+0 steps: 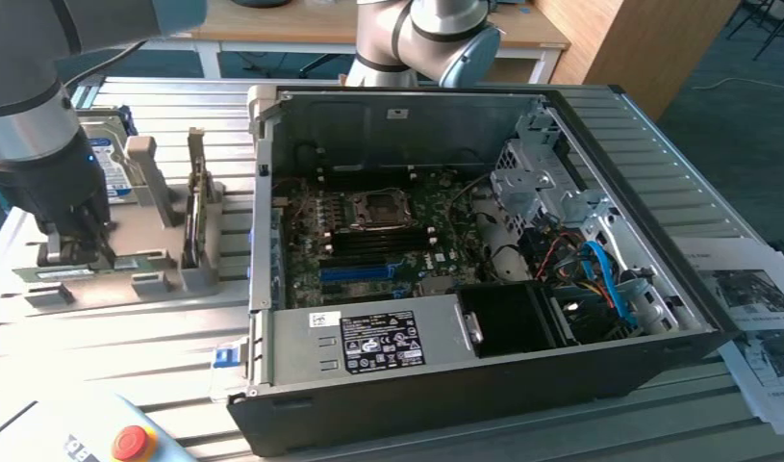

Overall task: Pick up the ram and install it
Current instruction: 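Pick up the ram and move it above insertion slot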

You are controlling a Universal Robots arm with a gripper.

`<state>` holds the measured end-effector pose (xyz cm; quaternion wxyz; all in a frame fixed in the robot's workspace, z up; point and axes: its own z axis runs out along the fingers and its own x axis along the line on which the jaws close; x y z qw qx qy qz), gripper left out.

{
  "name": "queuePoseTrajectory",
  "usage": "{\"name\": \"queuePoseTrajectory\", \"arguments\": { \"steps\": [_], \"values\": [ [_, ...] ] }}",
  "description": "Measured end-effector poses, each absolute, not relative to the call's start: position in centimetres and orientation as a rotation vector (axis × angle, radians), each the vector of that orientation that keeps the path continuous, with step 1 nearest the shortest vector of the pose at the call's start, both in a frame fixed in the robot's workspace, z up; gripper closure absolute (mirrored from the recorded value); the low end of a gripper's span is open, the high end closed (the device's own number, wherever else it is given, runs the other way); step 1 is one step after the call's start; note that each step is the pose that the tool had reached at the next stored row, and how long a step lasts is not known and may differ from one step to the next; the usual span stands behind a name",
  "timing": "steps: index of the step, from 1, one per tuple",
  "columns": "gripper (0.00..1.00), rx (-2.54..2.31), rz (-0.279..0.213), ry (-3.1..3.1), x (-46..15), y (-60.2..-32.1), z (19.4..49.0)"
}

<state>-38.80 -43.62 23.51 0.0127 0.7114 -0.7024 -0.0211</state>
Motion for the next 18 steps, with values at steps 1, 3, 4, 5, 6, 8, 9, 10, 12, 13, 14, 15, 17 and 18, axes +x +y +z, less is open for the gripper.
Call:
{"name": "queuePoseTrajectory", "arguments": {
  "steps": [1, 3, 4, 5, 6, 8, 9, 10, 12, 13, 14, 15, 17, 18],
  "values": [
    [0.88, 2.214, -0.066, -2.191, -38.8, -43.6, 23.6],
    [0.88, 2.211, -0.066, -2.196, -38.8, -43.6, 23.9],
    [0.88, 2.209, -0.066, -2.198, -38.8, -43.6, 24.0],
    [0.88, 2.207, -0.066, -2.199, -38.8, -43.6, 24.2],
    [0.88, 2.205, -0.066, -2.201, -38.8, -43.6, 24.3],
    [0.88, 2.202, -0.066, -2.204, -38.8, -43.6, 24.6],
    [0.88, 2.201, -0.066, -2.205, -38.8, -43.6, 24.8],
    [0.88, 2.200, -0.066, -2.207, -38.8, -43.6, 25.0],
    [0.88, 2.197, -0.066, -2.210, -38.8, -43.6, 25.3],
    [0.88, 2.195, -0.066, -2.211, -38.8, -43.6, 25.5],
    [0.88, 2.194, -0.066, -2.213, -38.8, -43.6, 25.6],
    [0.88, 2.192, -0.066, -2.214, -38.8, -43.6, 25.8],
    [0.88, 2.189, -0.066, -2.217, -38.8, -43.6, 26.1],
    [0.88, 2.188, -0.066, -2.219, -38.8, -43.6, 26.3]
  ]
}}
